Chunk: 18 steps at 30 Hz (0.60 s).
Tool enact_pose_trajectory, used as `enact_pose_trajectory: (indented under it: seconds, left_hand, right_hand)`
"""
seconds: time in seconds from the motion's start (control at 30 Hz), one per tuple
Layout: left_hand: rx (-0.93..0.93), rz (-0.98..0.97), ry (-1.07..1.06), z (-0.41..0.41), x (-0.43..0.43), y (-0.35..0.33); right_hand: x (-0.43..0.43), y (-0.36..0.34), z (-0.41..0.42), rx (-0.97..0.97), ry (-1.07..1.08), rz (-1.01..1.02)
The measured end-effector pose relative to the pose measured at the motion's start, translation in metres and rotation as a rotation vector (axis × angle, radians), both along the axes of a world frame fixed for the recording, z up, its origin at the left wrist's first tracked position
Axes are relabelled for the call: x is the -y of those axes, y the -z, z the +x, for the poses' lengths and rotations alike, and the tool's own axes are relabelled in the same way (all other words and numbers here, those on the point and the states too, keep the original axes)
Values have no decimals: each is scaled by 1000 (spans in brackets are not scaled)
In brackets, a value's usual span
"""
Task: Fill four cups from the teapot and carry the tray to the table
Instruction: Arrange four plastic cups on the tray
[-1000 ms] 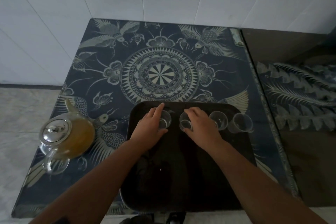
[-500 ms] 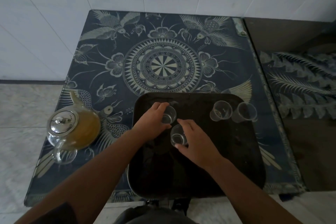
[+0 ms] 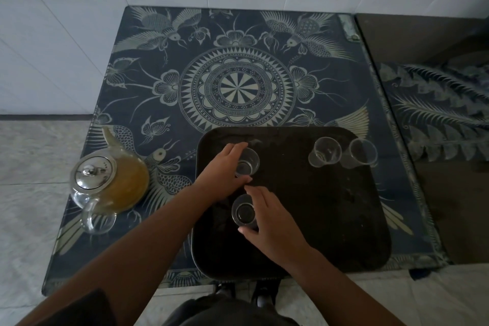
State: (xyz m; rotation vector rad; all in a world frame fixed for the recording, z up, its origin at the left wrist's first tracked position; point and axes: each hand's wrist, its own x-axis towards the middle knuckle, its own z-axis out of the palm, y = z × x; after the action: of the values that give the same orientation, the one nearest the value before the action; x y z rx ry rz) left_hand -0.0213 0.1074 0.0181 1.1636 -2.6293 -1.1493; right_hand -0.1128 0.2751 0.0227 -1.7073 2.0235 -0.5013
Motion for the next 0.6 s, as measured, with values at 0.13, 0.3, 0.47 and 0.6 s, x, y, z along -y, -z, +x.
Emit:
enact_pose_trajectory:
  seconds: [0.13, 0.3, 0.47, 0.6]
  left_hand:
    - [12, -1, -1, -1, 1, 0]
    - [20, 6, 1, -2, 1, 0]
    - [22, 53, 12, 2, -1, 1]
    - [27, 45, 21, 5, -2, 1]
  right_hand:
    - [-4, 1, 4, 5, 21, 0]
    - [-5, 2, 6, 4, 27, -2]
    - [-6, 3, 1, 46, 20, -6]
    - [-6, 0, -1, 83, 14, -1]
